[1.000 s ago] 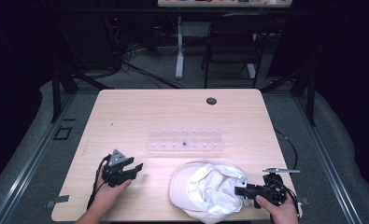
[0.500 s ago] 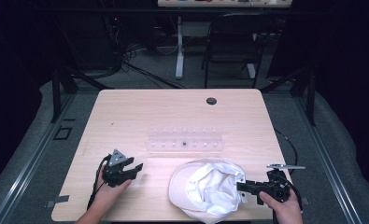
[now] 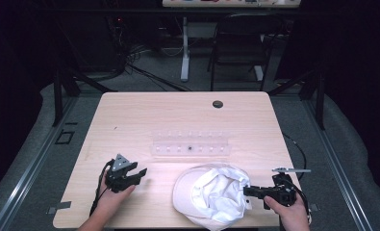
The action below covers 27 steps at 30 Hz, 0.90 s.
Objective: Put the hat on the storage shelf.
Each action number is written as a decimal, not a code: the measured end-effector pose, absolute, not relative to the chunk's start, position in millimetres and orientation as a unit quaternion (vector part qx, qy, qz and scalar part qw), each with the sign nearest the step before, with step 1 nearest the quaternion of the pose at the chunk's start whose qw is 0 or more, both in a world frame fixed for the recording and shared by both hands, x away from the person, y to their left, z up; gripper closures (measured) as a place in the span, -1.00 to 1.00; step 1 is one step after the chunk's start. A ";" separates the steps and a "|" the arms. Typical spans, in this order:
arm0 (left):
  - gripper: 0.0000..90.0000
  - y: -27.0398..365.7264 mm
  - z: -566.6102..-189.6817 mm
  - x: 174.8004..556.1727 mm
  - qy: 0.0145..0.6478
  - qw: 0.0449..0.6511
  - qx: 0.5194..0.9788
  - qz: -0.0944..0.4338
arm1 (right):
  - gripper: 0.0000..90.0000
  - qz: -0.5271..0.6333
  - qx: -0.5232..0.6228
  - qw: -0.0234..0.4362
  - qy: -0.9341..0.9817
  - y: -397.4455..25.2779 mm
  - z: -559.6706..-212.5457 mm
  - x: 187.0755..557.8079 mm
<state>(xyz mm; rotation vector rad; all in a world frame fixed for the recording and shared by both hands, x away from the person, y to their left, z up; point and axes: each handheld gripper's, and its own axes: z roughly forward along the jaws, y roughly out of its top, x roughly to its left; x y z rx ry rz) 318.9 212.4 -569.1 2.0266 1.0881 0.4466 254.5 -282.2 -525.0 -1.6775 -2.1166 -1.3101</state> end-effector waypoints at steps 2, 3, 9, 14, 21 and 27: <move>0.14 212.6 -569.2 319.0 0.427 0.387 0.798 0.176 | 0.64 -0.435 -0.558 0.067 -0.704 -281.9 -524.0 254.9; 0.14 212.5 -569.3 319.0 0.428 0.388 0.797 0.176 | 0.65 -0.437 -0.559 0.065 -0.702 -281.6 -523.6 254.9; 0.14 212.8 -568.9 318.8 0.429 0.389 0.796 0.176 | 0.70 -0.432 -0.559 0.048 -0.706 -280.1 -519.1 256.2; 0.14 213.0 -568.8 318.9 0.428 0.389 0.796 0.177 | 0.66 -0.455 -0.558 0.077 -0.690 -281.4 -518.5 258.2; 0.14 212.5 -569.0 318.9 0.429 0.389 0.796 0.177 | 0.55 -0.465 -0.543 0.103 -0.691 -281.2 -517.7 258.3; 0.14 212.4 -569.0 319.0 0.428 0.387 0.797 0.178 | 0.83 -0.463 -0.545 0.104 -0.691 -280.8 -518.0 259.1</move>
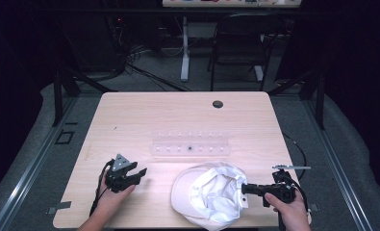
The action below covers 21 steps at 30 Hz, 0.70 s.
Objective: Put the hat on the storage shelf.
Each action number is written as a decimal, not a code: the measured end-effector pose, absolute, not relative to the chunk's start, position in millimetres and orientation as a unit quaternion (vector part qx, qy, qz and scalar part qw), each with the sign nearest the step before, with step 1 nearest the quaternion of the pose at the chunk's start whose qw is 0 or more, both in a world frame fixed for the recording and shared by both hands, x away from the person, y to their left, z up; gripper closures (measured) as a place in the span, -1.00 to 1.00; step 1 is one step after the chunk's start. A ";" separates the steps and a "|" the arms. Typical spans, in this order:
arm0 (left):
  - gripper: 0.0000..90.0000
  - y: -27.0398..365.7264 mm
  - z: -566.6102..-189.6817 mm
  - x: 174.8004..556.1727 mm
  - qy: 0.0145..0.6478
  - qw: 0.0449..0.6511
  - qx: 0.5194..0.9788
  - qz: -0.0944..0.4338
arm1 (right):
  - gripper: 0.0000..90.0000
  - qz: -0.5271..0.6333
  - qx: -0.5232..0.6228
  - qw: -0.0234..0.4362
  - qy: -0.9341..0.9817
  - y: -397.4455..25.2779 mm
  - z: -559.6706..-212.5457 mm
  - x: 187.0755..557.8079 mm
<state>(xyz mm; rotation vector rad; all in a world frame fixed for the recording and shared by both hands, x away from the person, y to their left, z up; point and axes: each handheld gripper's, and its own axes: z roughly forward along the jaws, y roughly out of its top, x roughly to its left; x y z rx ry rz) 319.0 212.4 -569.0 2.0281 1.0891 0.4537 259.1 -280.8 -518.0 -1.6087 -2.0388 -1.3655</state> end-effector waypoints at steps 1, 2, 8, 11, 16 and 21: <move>0.14 212.4 -569.1 319.1 0.428 0.387 0.797 0.179 | 0.85 -0.463 -0.545 0.104 -0.691 -281.3 -518.1 259.4; 0.14 212.3 -569.3 319.1 0.429 0.387 0.796 0.179 | 0.86 -0.462 -0.545 0.103 -0.692 -281.4 -517.9 259.5; 0.14 212.4 -569.1 319.0 0.429 0.387 0.796 0.179 | 0.89 -0.451 -0.544 0.091 -0.702 -277.7 -516.9 260.3; 0.15 212.5 -568.9 318.9 0.429 0.388 0.796 0.179 | 0.89 -0.447 -0.547 0.076 -0.703 -277.2 -515.4 260.5; 0.15 212.6 -569.0 318.9 0.429 0.388 0.796 0.179 | 0.89 -0.443 -0.554 0.060 -0.703 -278.7 -511.5 261.1; 0.15 212.4 -569.1 319.1 0.428 0.387 0.797 0.180 | 0.90 -0.435 -0.557 0.050 -0.705 -277.2 -505.6 263.6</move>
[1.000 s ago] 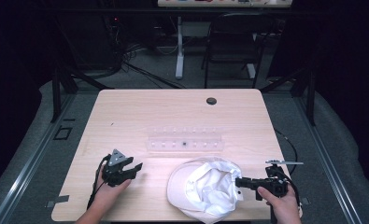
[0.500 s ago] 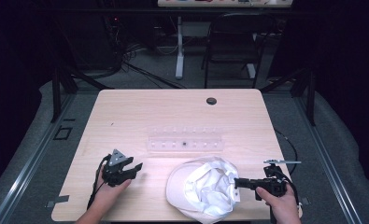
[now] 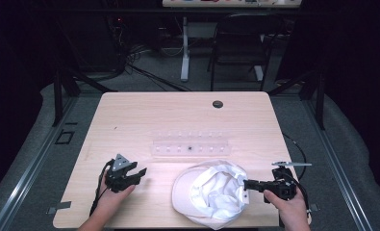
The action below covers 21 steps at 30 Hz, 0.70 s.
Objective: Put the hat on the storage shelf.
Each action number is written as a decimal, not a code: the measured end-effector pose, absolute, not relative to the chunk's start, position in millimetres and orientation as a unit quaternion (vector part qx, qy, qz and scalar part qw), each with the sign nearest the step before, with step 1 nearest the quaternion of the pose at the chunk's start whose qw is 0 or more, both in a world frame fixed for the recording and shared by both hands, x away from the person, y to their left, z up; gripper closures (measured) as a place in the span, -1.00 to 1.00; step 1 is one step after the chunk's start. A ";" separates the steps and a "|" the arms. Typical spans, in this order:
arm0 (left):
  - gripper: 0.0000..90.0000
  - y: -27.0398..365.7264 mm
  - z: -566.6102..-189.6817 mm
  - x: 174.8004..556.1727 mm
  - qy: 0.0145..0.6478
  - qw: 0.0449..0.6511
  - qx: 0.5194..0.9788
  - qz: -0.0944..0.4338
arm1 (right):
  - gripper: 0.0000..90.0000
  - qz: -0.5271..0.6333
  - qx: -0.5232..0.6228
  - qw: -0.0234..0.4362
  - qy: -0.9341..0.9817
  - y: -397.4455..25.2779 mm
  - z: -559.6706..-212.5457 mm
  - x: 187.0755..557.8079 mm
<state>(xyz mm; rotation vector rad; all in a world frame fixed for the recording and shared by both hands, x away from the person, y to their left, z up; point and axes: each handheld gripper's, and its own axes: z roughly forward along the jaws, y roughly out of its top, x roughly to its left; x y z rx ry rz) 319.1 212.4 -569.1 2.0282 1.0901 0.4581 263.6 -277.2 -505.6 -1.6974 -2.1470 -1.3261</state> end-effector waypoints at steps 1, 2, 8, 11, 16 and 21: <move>0.14 212.3 -569.0 319.0 0.428 0.386 0.797 0.180 | 0.90 -0.434 -0.557 0.047 -0.707 -276.7 -504.2 264.1; 0.14 212.4 -568.9 319.0 0.428 0.386 0.797 0.180 | 0.90 -0.433 -0.555 0.045 -0.709 -276.0 -502.6 264.9; 0.15 212.5 -568.8 318.9 0.428 0.386 0.797 0.179 | 0.90 -0.436 -0.545 0.028 -0.715 -271.3 -491.2 268.1; 0.15 212.5 -568.7 318.8 0.428 0.387 0.797 0.179 | 0.90 -0.444 -0.540 0.030 -0.714 -269.5 -486.8 268.7; 0.15 212.4 -568.8 318.9 0.427 0.386 0.798 0.180 | 0.90 -0.468 -0.532 0.039 -0.705 -269.3 -480.4 270.5; 0.15 212.3 -569.3 319.2 0.426 0.386 0.798 0.180 | 0.90 -0.488 -0.517 0.040 -0.702 -269.7 -472.5 271.5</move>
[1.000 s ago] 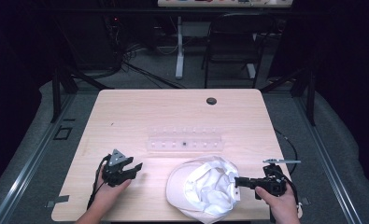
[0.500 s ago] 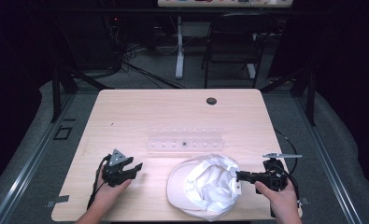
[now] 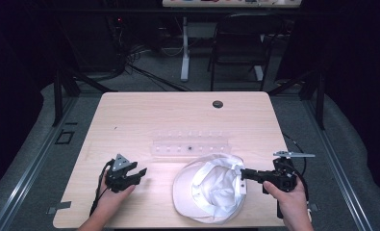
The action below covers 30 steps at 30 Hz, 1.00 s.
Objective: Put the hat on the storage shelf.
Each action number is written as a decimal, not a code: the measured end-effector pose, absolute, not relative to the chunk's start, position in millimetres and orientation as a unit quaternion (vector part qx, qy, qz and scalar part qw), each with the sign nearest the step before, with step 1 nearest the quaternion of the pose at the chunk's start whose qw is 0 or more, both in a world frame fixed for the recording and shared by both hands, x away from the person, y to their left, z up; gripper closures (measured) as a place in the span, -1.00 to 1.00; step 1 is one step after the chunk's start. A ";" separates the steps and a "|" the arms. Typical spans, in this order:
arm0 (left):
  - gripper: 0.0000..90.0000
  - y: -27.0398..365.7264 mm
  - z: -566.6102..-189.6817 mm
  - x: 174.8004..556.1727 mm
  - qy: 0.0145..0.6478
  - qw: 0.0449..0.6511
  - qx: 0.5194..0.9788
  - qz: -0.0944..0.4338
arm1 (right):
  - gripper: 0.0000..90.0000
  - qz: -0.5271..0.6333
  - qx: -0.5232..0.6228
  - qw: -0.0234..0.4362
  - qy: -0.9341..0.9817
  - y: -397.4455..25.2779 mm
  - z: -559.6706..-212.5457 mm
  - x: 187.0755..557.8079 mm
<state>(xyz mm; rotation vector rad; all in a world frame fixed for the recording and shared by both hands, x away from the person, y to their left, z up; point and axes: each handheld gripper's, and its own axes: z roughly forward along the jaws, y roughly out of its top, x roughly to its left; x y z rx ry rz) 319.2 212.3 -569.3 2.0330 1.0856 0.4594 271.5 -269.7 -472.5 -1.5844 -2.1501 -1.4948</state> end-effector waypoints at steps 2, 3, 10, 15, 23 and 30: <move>0.15 212.2 -569.4 319.1 0.426 0.385 0.799 0.180 | 0.90 -0.495 -0.516 0.040 -0.698 -269.6 -470.7 271.9; 0.15 211.9 -569.4 319.1 0.426 0.386 0.798 0.180 | 0.90 -0.500 -0.513 0.042 -0.696 -269.9 -470.0 272.4; 0.15 211.6 -569.8 319.2 0.427 0.385 0.798 0.178 | 0.90 -0.532 -0.493 0.048 -0.686 -267.0 -465.7 274.3; 0.15 211.2 -570.2 319.2 0.427 0.386 0.798 0.178 | 0.90 -0.561 -0.475 0.054 -0.676 -260.8 -460.8 275.2; 0.15 211.4 -570.0 319.2 0.427 0.386 0.799 0.176 | 0.90 -0.592 -0.458 0.067 -0.660 -252.8 -451.0 278.5; 0.14 210.9 -570.3 319.2 0.426 0.387 0.798 0.177 | 0.90 -0.599 -0.448 0.062 -0.661 -246.7 -442.0 281.5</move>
